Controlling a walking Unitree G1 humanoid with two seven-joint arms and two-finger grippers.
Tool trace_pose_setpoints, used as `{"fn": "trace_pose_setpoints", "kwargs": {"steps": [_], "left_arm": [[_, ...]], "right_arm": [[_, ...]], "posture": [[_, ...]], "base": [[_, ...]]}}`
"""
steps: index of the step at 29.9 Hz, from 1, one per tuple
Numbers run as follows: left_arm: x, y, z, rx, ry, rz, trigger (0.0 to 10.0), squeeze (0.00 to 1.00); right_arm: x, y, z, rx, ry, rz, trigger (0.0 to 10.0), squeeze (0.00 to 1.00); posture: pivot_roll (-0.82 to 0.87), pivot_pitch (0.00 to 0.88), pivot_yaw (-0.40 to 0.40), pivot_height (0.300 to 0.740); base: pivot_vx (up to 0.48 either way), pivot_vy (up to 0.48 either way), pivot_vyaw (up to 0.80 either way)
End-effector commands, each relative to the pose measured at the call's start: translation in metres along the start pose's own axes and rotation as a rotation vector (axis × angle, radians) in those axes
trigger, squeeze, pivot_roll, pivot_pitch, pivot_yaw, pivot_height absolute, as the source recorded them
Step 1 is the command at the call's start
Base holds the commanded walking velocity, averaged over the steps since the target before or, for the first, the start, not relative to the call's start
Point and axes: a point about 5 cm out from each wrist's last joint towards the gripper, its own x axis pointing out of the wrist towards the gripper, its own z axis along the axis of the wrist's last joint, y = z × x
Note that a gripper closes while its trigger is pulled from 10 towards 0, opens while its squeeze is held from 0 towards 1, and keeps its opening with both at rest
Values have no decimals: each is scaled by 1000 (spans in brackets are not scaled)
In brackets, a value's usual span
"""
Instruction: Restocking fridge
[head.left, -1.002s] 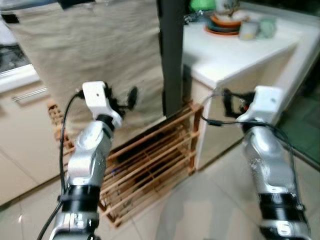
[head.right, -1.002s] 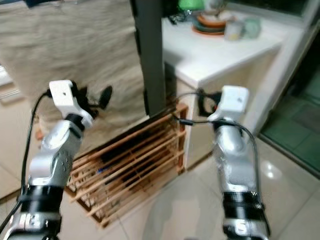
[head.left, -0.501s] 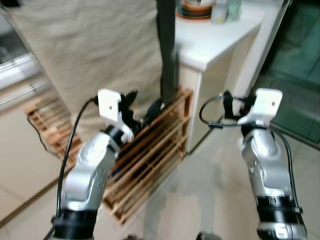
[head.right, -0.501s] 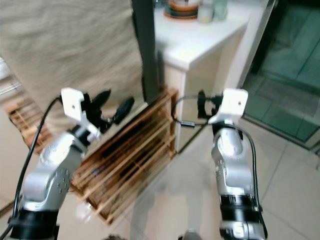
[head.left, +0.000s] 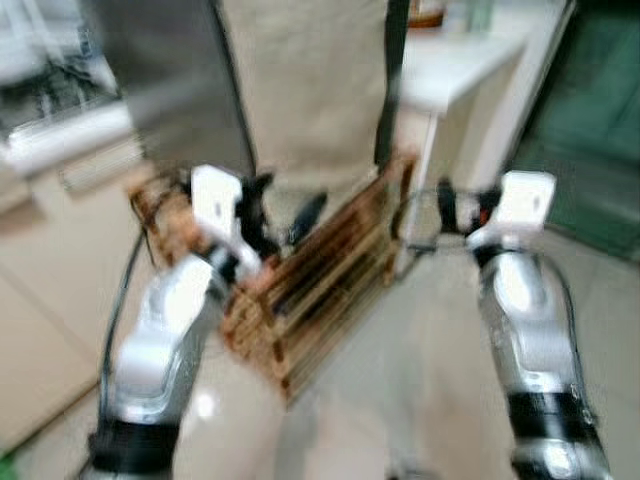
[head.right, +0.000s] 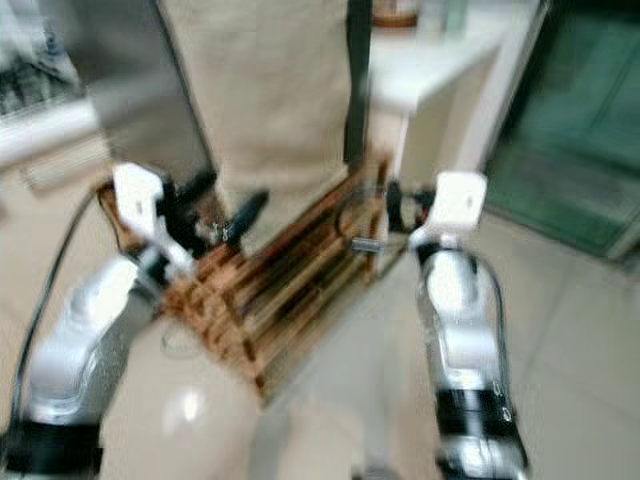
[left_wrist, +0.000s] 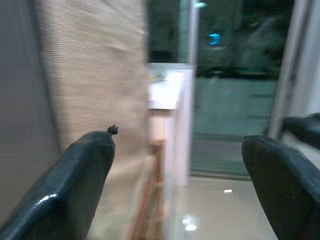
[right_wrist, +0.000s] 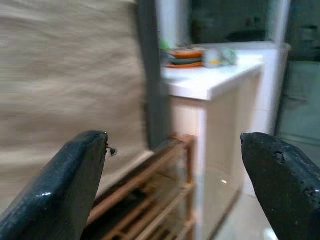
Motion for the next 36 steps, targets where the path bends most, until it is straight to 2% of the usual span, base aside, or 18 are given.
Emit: {"fn": "trace_pose_setpoints", "kwargs": {"steps": [1, 6, 9, 16, 19, 23, 32, 36], "left_arm": [[8, 7, 10, 11, -39, 46, 10000, 0], [11, 18, 15, -78, -79, 142, 10000, 0], [12, 20, 14, -108, -85, 175, 10000, 0], [17, 21, 10, -119, -68, 218, 10000, 0], [20, 15, 13, -60, -72, 171, 10000, 0], [23, 7, 14, -27, -79, 101, 10000, 0], [34, 15, 7, 27, -16, 175, 10000, 0], [36, 19, 2, 18, 4, 234, 10000, 0]], "right_arm": [[5, -1, 6, -5, -21, -6, 10000, 827], [7, 3, 10, -31, -46, 6, 10000, 831], [8, 4, 12, -35, -64, 6, 10000, 827], [10, 4, 15, -40, -79, 9, 10000, 827], [11, 6, 14, -63, -71, 18, 10000, 831], [12, 7, 14, -53, -76, 21, 10000, 831], [10, 6, 15, -46, -89, 10, 10000, 831], [9, 3, 15, -49, -94, -2, 10000, 831]], "posture": [[-80, 0, 69, 740], [-86, 0, 78, 740], [-85, 0, 77, 740], [-83, 0, 72, 740], [-84, 0, 72, 740], [-83, 0, 74, 740], [-90, 0, 78, 740], [-97, 0, 78, 740]], "base": [[0, 0, -800], [196, 331, -800], [80, 419, 0], [0, 421, 0], [86, 418, -217], [65, 101, -617], [0, 0, -608], [0, 0, -609]]}}
